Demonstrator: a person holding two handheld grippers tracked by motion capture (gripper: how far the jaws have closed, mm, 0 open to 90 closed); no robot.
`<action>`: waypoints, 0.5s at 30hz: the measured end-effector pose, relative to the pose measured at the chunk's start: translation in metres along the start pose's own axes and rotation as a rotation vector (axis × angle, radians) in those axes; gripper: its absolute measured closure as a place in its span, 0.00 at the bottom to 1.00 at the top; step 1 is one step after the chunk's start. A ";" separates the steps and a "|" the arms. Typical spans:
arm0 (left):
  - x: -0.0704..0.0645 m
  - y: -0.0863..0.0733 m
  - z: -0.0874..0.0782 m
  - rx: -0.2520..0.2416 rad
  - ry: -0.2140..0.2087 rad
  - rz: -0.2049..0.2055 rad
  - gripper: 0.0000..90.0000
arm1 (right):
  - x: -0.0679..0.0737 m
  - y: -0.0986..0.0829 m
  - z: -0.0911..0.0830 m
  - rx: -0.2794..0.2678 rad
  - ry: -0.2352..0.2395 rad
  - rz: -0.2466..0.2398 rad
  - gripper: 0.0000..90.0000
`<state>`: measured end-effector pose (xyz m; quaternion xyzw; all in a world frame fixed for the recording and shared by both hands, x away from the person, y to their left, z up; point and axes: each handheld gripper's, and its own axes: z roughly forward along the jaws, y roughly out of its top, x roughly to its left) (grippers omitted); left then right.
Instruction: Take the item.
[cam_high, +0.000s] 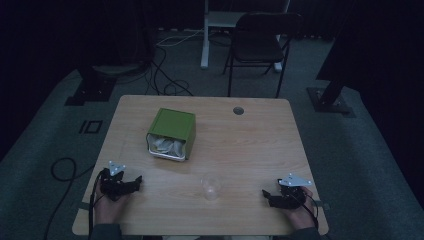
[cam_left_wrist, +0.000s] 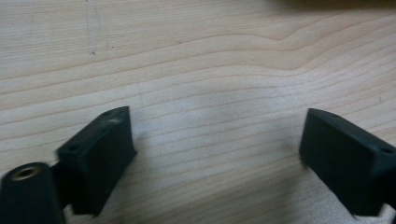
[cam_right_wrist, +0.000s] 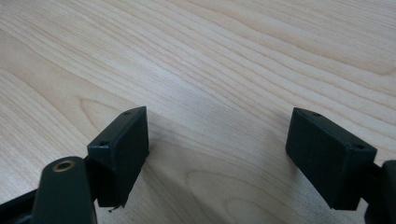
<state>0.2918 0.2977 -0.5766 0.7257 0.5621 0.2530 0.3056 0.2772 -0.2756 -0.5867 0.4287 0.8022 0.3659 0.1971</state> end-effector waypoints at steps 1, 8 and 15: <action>0.000 0.000 0.000 0.000 0.000 0.000 0.18 | 0.000 0.000 0.000 0.000 0.000 0.000 0.23; 0.000 0.000 -0.001 0.007 -0.004 0.009 0.18 | 0.000 0.000 0.000 0.000 0.000 -0.001 0.23; 0.000 0.001 -0.001 0.014 -0.008 0.012 0.20 | 0.000 0.000 0.000 0.000 -0.002 0.001 0.23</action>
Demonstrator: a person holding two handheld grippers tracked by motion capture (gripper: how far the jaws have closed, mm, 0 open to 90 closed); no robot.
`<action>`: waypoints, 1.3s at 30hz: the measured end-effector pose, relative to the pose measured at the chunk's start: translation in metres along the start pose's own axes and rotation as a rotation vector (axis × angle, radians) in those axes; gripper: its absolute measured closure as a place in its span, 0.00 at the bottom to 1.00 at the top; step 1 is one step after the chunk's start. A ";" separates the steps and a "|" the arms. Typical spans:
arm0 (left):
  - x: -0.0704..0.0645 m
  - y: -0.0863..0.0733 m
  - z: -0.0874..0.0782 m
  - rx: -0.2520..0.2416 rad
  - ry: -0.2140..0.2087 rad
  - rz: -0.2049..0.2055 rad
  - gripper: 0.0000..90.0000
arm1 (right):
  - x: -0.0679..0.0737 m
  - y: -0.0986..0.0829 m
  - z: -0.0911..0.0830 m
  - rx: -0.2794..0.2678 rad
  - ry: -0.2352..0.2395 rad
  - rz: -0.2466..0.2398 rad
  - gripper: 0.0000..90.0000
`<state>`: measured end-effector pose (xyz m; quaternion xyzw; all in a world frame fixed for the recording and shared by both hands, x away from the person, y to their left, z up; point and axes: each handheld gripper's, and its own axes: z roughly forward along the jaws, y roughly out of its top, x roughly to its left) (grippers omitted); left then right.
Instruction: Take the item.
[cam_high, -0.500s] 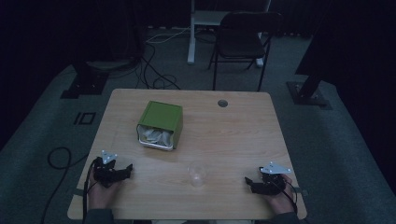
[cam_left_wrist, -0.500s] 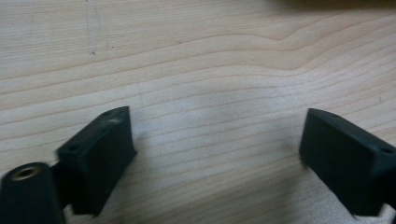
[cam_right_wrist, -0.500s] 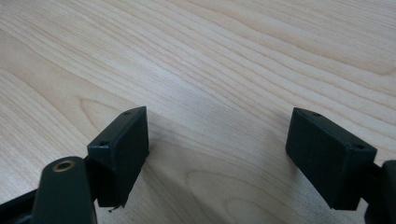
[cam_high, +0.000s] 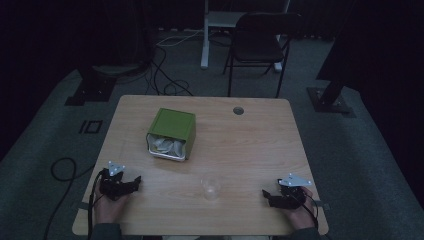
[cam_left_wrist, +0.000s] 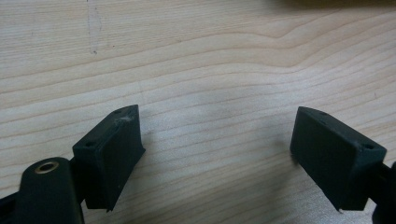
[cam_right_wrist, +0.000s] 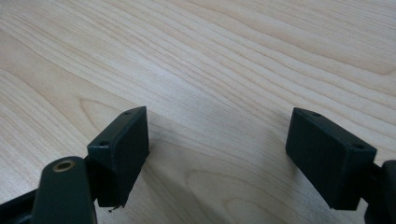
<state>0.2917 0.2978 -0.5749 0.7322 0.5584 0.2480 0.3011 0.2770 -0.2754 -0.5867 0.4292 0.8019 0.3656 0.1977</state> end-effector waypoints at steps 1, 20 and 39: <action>0.000 0.000 0.000 0.002 -0.001 0.001 0.20 | 0.000 0.000 0.000 0.000 0.000 0.001 0.23; 0.002 0.003 -0.006 0.028 -0.032 0.028 0.36 | 0.000 0.000 0.000 0.000 -0.002 0.003 0.23; -0.001 0.011 -0.021 -0.001 -0.055 0.025 0.39 | 0.001 0.000 0.000 0.000 -0.003 0.004 0.23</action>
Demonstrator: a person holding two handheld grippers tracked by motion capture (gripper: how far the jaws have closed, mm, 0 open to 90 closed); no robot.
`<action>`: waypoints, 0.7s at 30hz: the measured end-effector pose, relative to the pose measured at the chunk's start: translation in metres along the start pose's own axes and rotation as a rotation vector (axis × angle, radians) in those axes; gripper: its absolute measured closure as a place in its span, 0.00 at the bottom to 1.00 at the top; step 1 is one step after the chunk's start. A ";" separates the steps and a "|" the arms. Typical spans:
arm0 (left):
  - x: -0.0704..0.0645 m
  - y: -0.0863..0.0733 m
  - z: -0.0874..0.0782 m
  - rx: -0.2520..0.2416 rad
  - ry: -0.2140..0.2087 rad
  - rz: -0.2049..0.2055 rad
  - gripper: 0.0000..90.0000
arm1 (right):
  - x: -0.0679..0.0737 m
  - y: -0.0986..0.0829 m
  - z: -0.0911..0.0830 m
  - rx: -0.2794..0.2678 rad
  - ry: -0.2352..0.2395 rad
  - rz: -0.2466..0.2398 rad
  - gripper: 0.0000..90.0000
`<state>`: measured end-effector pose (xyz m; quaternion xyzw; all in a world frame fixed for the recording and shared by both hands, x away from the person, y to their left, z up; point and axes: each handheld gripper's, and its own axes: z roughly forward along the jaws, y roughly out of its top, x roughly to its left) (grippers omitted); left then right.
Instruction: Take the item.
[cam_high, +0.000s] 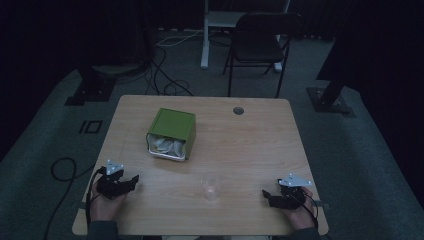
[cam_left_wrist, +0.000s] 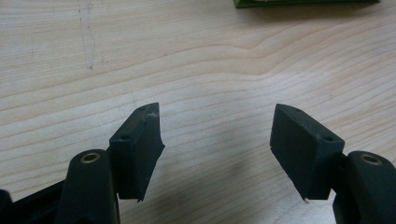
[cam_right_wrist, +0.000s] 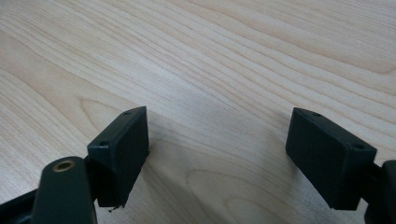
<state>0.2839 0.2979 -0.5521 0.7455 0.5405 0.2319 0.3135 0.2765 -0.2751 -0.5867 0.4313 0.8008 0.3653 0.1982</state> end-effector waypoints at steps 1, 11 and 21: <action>0.000 0.000 -0.001 -0.003 -0.001 -0.002 0.39 | 0.000 0.000 0.000 0.000 0.000 0.000 0.23; 0.000 0.004 -0.011 -0.029 -0.011 0.002 0.39 | 0.000 0.000 0.000 0.000 0.000 0.000 0.23; -0.009 0.017 -0.016 -0.059 -0.033 0.032 0.39 | 0.000 0.000 0.000 0.000 0.000 0.001 0.23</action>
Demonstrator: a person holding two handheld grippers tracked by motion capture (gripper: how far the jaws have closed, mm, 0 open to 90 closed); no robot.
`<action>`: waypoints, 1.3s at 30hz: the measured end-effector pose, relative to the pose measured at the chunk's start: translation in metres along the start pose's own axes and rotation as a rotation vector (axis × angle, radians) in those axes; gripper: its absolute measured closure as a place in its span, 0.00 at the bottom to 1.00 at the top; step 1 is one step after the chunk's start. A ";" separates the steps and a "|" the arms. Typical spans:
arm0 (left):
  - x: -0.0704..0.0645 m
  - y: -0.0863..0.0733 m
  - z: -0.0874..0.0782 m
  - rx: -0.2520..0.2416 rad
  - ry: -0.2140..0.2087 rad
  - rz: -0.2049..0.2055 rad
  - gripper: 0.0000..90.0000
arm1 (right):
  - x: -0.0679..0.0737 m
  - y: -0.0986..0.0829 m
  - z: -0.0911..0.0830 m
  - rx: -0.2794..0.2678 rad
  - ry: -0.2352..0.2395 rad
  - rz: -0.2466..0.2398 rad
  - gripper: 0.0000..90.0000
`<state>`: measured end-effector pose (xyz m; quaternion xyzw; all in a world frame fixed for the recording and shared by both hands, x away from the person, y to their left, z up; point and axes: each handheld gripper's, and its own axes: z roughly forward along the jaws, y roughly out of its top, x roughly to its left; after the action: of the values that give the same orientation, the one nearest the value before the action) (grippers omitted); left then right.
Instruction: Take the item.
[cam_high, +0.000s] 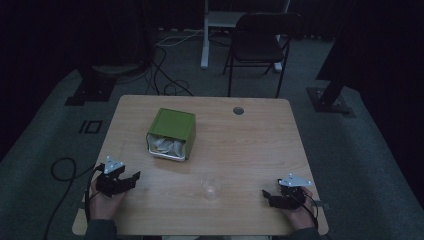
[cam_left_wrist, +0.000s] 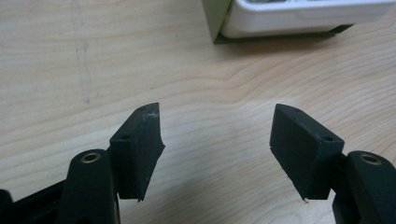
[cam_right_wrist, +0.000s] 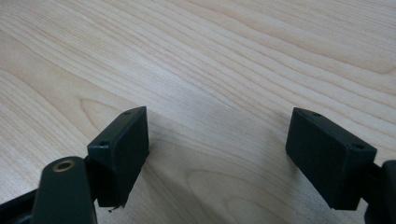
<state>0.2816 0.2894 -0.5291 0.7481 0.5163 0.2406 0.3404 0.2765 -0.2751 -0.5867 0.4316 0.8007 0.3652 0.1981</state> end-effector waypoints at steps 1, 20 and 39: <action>-0.001 0.001 0.000 -0.003 -0.001 0.001 0.39 | 0.000 0.000 0.000 0.000 0.000 0.000 0.23; -0.014 0.021 0.004 -0.044 -0.041 0.021 0.39 | 0.000 0.000 0.000 0.001 0.000 0.000 0.23; -0.027 0.037 0.009 -0.064 -0.071 0.057 0.40 | 0.000 0.000 0.000 0.001 0.000 0.000 0.23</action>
<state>0.3013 0.2531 -0.5073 0.7593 0.4744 0.2398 0.3753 0.2764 -0.2752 -0.5867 0.4315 0.8009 0.3649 0.1980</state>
